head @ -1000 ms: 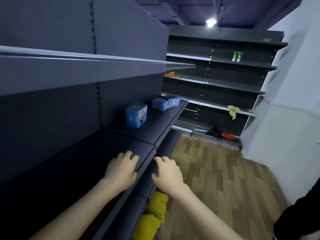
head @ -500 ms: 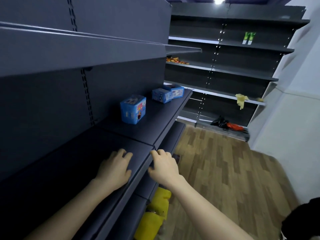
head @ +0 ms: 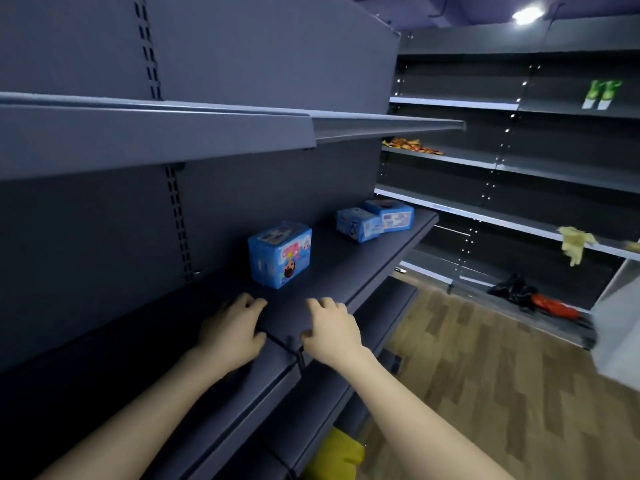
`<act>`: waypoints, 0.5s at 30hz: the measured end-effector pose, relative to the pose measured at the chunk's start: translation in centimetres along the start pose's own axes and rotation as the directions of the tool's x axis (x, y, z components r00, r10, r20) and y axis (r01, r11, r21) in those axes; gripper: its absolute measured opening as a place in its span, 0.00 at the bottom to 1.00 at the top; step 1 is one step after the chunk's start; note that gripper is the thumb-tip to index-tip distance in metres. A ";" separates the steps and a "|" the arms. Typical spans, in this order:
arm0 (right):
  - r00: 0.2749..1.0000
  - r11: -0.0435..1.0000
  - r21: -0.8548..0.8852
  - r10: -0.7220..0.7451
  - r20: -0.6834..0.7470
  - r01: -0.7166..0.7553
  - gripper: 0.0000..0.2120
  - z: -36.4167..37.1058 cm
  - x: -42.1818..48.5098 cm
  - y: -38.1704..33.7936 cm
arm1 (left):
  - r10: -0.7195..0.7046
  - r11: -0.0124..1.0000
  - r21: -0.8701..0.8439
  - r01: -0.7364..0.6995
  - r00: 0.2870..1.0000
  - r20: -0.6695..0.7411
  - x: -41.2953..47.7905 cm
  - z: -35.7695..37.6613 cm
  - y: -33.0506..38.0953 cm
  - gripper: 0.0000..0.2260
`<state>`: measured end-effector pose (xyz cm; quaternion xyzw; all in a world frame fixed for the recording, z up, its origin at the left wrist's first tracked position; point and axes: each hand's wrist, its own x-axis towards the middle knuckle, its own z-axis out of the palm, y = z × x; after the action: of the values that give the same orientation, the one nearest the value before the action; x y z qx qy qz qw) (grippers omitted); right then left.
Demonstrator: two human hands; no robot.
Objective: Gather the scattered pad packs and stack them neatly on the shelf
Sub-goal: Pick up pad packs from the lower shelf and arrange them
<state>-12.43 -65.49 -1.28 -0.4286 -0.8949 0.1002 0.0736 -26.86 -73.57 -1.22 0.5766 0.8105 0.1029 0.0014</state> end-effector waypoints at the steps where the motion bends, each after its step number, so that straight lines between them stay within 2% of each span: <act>1: 1.000 1.000 0.002 -0.010 0.006 0.010 0.26 -0.2 0.6 0.5 | -0.019 1.000 -0.013 0.019 1.000 0.000 0.6 0.1 0.2 0.24; 11: 0.996 0.996 0.020 -0.091 0.027 0.090 0.28 -1.2 8.1 3.0 | -0.206 0.978 -0.054 0.202 0.976 -0.072 6.8 0.5 0.2 0.29; 15: 0.994 0.993 0.054 -0.109 0.023 0.108 0.30 -1.1 10.6 3.1 | -0.288 0.949 -0.175 0.263 0.948 -0.137 9.7 0.8 -0.1 0.34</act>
<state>-16.42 -55.19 -0.49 -0.3758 -0.9149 0.1252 0.0785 -30.12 -64.37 -0.90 0.4454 0.8702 0.2106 -0.0048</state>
